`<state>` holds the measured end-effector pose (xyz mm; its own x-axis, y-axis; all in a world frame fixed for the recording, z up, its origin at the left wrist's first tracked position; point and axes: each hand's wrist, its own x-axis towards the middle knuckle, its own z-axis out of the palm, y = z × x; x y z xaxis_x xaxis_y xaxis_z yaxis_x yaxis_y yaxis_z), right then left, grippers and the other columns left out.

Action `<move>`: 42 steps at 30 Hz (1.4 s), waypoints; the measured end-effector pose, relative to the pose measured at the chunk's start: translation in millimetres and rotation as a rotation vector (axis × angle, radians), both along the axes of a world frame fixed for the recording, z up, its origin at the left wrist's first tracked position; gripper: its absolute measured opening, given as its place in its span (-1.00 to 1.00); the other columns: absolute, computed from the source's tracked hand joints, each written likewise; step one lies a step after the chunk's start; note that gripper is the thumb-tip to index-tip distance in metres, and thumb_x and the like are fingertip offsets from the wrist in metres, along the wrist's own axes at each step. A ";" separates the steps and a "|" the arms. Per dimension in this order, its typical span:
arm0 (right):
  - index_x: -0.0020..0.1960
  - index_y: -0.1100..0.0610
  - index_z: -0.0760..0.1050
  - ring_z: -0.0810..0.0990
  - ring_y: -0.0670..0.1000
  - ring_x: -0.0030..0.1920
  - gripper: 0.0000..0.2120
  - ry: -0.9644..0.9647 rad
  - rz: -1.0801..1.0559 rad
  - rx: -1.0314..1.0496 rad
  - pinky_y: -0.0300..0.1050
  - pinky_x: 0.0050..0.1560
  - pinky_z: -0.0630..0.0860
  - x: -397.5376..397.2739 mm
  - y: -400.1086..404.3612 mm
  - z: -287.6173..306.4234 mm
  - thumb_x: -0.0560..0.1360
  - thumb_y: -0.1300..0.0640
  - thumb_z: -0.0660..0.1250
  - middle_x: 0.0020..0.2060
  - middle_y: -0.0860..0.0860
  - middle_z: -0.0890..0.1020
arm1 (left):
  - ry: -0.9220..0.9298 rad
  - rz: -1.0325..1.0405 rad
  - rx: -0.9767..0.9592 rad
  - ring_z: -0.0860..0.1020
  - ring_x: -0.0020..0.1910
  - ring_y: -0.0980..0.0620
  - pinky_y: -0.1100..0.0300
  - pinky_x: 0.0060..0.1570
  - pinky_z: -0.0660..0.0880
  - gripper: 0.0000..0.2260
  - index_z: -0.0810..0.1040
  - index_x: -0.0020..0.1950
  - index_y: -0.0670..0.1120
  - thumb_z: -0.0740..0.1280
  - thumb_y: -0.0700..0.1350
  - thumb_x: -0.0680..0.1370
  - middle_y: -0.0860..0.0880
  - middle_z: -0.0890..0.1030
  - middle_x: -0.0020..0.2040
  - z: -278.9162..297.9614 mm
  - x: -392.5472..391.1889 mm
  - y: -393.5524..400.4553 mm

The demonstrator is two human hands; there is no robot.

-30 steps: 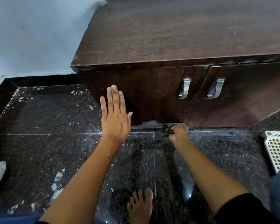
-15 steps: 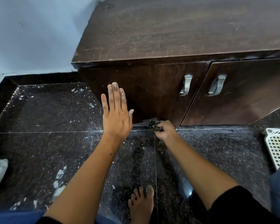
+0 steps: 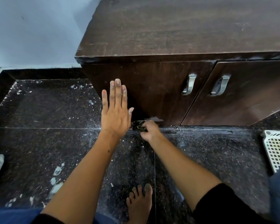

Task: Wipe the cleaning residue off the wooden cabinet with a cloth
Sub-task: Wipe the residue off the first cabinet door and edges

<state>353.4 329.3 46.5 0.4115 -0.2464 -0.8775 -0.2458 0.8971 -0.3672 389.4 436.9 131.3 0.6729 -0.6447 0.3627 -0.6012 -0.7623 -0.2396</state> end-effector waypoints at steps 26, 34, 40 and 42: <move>0.12 0.18 0.41 0.49 0.08 0.03 -0.66 -0.068 -0.127 -0.096 -0.05 0.05 0.43 1.3 12.8 18.6 0.52 0.46 -0.02 0.07 0.14 0.51 | -0.095 -0.091 -0.018 -0.18 0.51 -0.13 -0.11 0.44 -0.32 -0.42 -0.13 0.51 -0.26 -0.08 0.05 0.61 -0.20 -0.20 0.51 -2.0 8.3 14.9; -0.17 0.21 0.34 0.43 0.16 0.31 -0.77 -0.067 -0.197 -0.001 0.04 0.28 0.37 4.4 -14.3 25.8 0.51 0.46 0.01 0.02 0.20 0.47 | -0.115 -0.119 0.036 -0.17 0.51 -0.11 -0.11 0.42 -0.35 -0.45 -0.15 0.52 -0.21 -0.11 0.03 0.61 -0.17 -0.21 0.51 4.8 8.4 15.7; -0.11 0.24 0.35 0.46 0.17 0.19 -0.79 0.078 -0.232 -0.188 -0.01 0.36 0.35 -16.0 -33.3 6.2 0.60 0.35 -0.01 0.12 0.23 0.46 | -0.089 -0.120 0.004 -0.17 0.52 -0.09 -0.10 0.42 -0.36 -0.46 -0.12 0.53 -0.19 -0.12 0.03 0.62 -0.15 -0.21 0.51 6.5 9.0 20.2; 0.06 0.17 0.38 0.47 0.06 0.04 -0.78 0.100 -0.279 -0.161 -0.16 0.16 0.40 -9.9 -22.1 4.1 0.58 0.36 0.01 0.00 0.08 0.48 | -0.088 -0.127 -0.004 -0.16 0.52 -0.09 -0.11 0.42 -0.34 -0.46 -0.11 0.53 -0.19 -0.10 0.03 0.62 -0.15 -0.20 0.52 5.3 10.3 21.1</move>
